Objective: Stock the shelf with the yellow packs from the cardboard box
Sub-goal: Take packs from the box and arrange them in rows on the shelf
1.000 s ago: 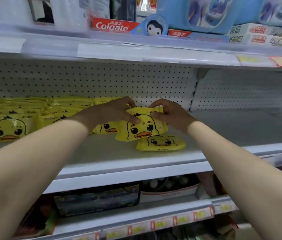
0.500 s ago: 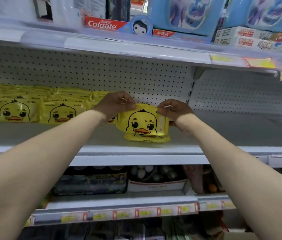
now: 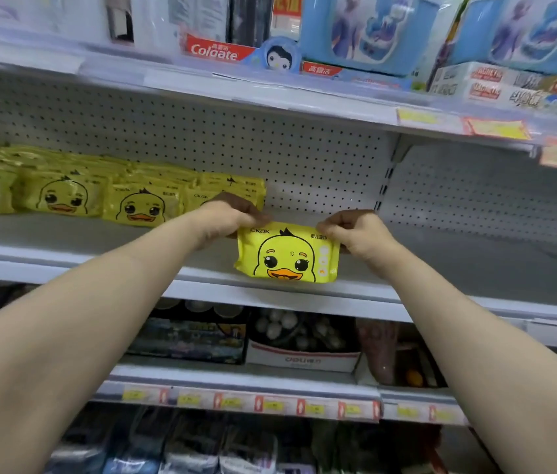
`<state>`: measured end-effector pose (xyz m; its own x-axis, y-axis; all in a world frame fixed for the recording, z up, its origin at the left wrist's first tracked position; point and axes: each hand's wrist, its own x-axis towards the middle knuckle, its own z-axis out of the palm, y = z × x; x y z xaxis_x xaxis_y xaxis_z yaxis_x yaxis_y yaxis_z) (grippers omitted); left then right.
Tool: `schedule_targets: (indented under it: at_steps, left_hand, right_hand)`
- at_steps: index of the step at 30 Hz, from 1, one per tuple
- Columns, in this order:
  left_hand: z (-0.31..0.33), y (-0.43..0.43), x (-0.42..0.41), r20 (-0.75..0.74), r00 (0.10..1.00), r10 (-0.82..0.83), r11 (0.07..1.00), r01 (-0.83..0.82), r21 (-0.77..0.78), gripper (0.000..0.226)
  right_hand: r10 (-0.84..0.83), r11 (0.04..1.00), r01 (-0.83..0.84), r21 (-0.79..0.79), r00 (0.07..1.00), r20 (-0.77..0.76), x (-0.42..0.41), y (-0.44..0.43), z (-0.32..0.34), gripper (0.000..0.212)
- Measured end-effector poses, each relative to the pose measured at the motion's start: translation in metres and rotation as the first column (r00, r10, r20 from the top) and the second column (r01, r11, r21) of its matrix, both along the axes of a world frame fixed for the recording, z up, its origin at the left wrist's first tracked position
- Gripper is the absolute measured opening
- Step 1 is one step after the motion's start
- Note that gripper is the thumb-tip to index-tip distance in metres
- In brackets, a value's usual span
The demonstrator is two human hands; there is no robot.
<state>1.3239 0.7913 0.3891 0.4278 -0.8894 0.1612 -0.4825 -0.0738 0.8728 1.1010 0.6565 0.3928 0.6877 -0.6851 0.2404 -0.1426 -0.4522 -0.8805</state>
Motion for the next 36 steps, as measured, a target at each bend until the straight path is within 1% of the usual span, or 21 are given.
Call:
schedule_targets:
  at_steps: [2,4,8,10,12,14,18,19,21,22,23,24,25,27,28,30,33,36]
  left_hand:
    - [-0.003,0.002,-0.002,0.020,0.999,0.034,0.998,-0.035,0.048,0.019]
    - [-0.003,0.005,-0.007,0.034,0.998,0.045,0.996,-0.047,0.076,0.020]
    - [0.002,0.014,-0.022,0.072,0.997,-0.012,0.998,0.007,0.068,0.033]
    - [0.005,0.020,-0.029,0.120,0.988,-0.093,0.988,0.076,0.138,0.046]
    - [0.004,0.019,-0.032,0.183,0.970,-0.160,0.963,0.112,0.246,0.056]
    - [0.003,0.016,-0.029,0.229,0.957,-0.180,0.944,0.103,0.313,0.051]
    - [0.004,0.010,-0.013,0.290,0.936,-0.201,0.918,0.076,0.390,0.024]
    - [0.004,0.008,-0.007,0.307,0.931,-0.199,0.911,0.060,0.409,0.022]
    - [0.003,0.006,0.007,0.339,0.927,-0.161,0.898,-0.005,0.441,0.028]
    - [0.005,0.005,0.016,0.348,0.927,-0.141,0.893,-0.032,0.448,0.035]
    - [0.008,0.003,0.026,0.354,0.924,-0.144,0.895,-0.031,0.444,0.042]
    - [0.012,0.002,0.037,0.386,0.909,-0.160,0.908,-0.018,0.418,0.042]
    - [0.016,0.000,0.048,0.440,0.882,-0.171,0.919,-0.018,0.394,0.041]
    - [0.022,-0.001,0.068,0.517,0.843,-0.150,0.921,-0.072,0.383,0.046]
    - [0.024,-0.001,0.078,0.534,0.835,-0.133,0.918,-0.100,0.385,0.053]
    - [0.025,-0.001,0.095,0.531,0.838,-0.127,0.910,-0.115,0.398,0.062]
    - [0.023,0.000,0.113,0.517,0.840,-0.164,0.905,-0.080,0.418,0.060]
    - [0.017,0.001,0.121,0.511,0.844,-0.160,0.899,-0.089,0.428,0.058]
  right_hand:
    - [-0.005,1.000,0.005,-0.023,1.000,0.003,0.001,0.002,-0.003,0.008]
    - [-0.003,0.999,0.004,-0.052,1.000,0.024,0.001,0.006,-0.005,0.007]
    - [0.005,0.999,-0.001,-0.043,0.996,0.085,0.002,0.010,-0.008,0.021]
    - [0.020,0.999,-0.017,-0.029,0.994,0.105,0.005,0.012,-0.009,0.021]
    - [0.037,0.999,-0.034,-0.031,0.994,0.104,0.011,0.014,-0.011,0.020]
    - [0.051,0.998,-0.048,-0.030,0.993,0.102,0.018,0.015,-0.012,0.020]
    - [0.060,0.998,-0.057,-0.035,0.994,0.096,0.031,0.017,-0.016,0.021]
    - [0.048,0.998,-0.044,-0.040,0.994,0.093,0.036,0.017,-0.017,0.020]
    - [0.010,1.000,-0.007,-0.031,0.996,0.085,0.046,0.009,-0.019,0.019]
    - [-0.017,1.000,0.019,-0.022,0.998,0.065,0.051,0.003,-0.020,0.023]
    - [-0.047,0.998,0.047,-0.031,0.999,0.006,0.055,-0.005,-0.019,0.029]
    - [-0.066,0.996,0.059,-0.073,0.993,-0.098,0.059,-0.012,-0.017,0.034]
    - [-0.082,0.989,0.048,-0.141,0.967,-0.241,0.062,-0.018,-0.014,0.039]
    - [-0.106,0.968,-0.025,-0.249,0.860,-0.499,0.065,-0.026,-0.011,0.054]
    - [-0.109,0.962,-0.061,-0.268,0.810,-0.576,0.067,-0.028,-0.011,0.061]
    - [-0.096,0.961,-0.111,-0.255,0.728,-0.679,0.072,-0.032,-0.012,0.068]
    - [-0.081,0.958,-0.168,-0.233,0.621,-0.779,0.079,-0.038,-0.010,0.072]
    - [-0.067,0.961,-0.181,-0.211,0.585,-0.808,0.081,-0.039,-0.003,0.075]
